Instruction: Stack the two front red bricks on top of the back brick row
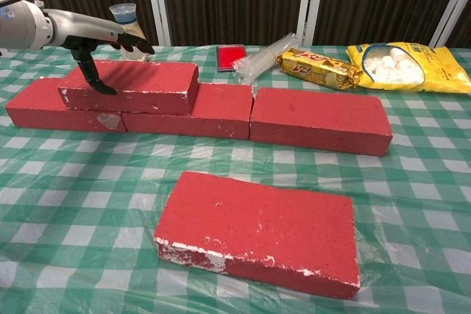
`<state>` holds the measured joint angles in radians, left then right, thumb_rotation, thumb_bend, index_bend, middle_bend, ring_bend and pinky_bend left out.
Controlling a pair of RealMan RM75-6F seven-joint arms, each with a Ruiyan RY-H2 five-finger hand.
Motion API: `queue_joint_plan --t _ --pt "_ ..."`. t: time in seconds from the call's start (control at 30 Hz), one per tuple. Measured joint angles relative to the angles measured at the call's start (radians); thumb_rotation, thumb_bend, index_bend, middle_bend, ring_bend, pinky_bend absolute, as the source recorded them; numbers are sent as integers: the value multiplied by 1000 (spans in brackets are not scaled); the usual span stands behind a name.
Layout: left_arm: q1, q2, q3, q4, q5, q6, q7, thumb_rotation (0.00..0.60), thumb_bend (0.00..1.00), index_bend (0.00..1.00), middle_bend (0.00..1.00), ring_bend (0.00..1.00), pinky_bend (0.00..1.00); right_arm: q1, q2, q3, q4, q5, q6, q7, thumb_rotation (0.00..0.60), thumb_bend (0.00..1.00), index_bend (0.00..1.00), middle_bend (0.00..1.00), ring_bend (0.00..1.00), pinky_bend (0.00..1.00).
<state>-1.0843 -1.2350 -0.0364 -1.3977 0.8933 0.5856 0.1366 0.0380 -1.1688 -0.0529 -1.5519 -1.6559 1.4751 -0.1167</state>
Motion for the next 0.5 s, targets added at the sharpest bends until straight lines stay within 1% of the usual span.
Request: queue_joint_plan --t 0.1,0.2,0.27,0.37,0.43,0.5 --pt "63 53 11 -102 93 112 0 600 306 0 0 0 49 9 -12 -9 5 -29 2 65 600 62 0 0 0 0" --pt "156 103 42 -191 202 243 -3 600 306 0 0 0 47 25 -18 -22 -8 -64 -4 143 600 62 0 0 0 0" --pt "236 128 77 -233 281 333 -8 600 308 0 0 0 44 45 -17 -36 -37 -103 -20 198 600 62 0 0 0 0" --pt "326 152 124 -267 370 424 -17 600 311 0 0 0 38 69 -13 -53 -84 -138 -44 220 600 62 0 0 0 0" --pt "376 156 159 -271 415 471 -22 600 312 0 0 0 31 81 -10 -61 -116 -152 -64 209 600 62 0 0 0 0" --pt "423 148 183 -257 442 511 -20 600 311 0 0 0 29 94 -9 -68 -161 -162 -92 179 600 62 0 0 0 0"
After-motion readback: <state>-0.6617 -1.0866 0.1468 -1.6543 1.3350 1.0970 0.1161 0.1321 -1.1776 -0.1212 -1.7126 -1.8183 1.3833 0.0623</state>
